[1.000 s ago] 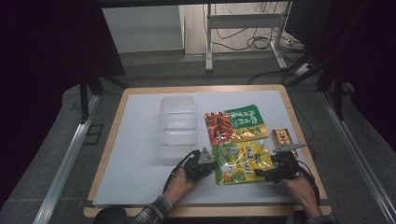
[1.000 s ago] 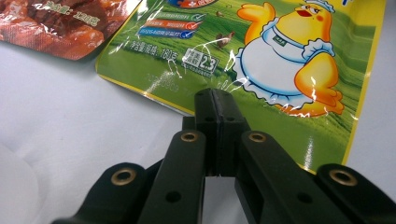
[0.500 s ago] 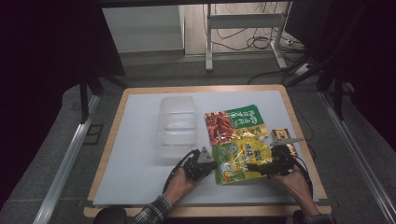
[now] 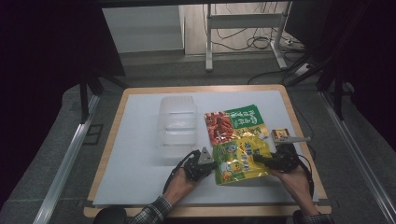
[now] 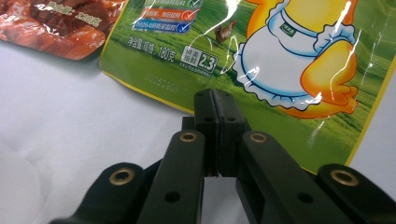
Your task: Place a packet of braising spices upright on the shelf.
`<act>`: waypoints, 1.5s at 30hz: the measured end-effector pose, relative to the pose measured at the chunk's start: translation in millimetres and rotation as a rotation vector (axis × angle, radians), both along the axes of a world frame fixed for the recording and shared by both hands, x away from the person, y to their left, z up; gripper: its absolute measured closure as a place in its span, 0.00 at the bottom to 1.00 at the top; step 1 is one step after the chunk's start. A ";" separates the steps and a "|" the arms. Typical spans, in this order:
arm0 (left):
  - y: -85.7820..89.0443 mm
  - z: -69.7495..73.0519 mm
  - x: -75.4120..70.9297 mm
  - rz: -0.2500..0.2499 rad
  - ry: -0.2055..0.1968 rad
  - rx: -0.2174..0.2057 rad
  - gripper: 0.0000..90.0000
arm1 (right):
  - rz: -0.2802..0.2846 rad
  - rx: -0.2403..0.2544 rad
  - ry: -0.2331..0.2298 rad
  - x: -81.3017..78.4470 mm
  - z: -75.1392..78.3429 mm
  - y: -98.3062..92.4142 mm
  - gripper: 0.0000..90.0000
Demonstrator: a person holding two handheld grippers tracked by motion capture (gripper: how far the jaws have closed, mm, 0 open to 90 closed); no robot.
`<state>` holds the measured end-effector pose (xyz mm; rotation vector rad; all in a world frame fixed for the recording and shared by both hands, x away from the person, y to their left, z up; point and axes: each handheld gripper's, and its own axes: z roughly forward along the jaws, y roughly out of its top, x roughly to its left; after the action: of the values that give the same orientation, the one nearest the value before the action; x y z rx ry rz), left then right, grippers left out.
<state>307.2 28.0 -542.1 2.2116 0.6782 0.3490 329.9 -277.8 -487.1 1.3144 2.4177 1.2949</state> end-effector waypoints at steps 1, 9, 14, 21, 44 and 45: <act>-0.4 0.3 -0.9 0.001 -0.013 0.012 0.96 | 0.001 -0.006 0.001 -0.8 0.7 0.4 0.90; 4.1 9.0 -7.8 0.007 -0.053 0.023 0.82 | 0.021 0.045 0.002 -3.1 9.8 -0.1 0.96; 7.4 12.2 -12.8 -0.024 -0.037 -0.013 0.62 | 0.029 0.061 0.007 -2.7 13.4 -1.1 0.95; 12.5 18.6 -24.8 -0.095 -0.012 -0.041 0.41 | 0.065 0.091 0.016 -1.4 20.4 -0.9 0.97; 42.3 21.8 -53.7 -0.036 -0.096 -0.094 0.09 | 0.140 0.205 0.017 6.6 52.0 11.4 0.98; 47.4 20.7 -53.0 -0.018 -0.078 -0.106 0.08 | 0.144 0.208 0.011 7.4 55.7 12.3 0.98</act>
<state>254.3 75.4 -521.4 2.0908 0.6201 0.3800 337.3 -265.5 -431.4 1.2126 2.4813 1.6185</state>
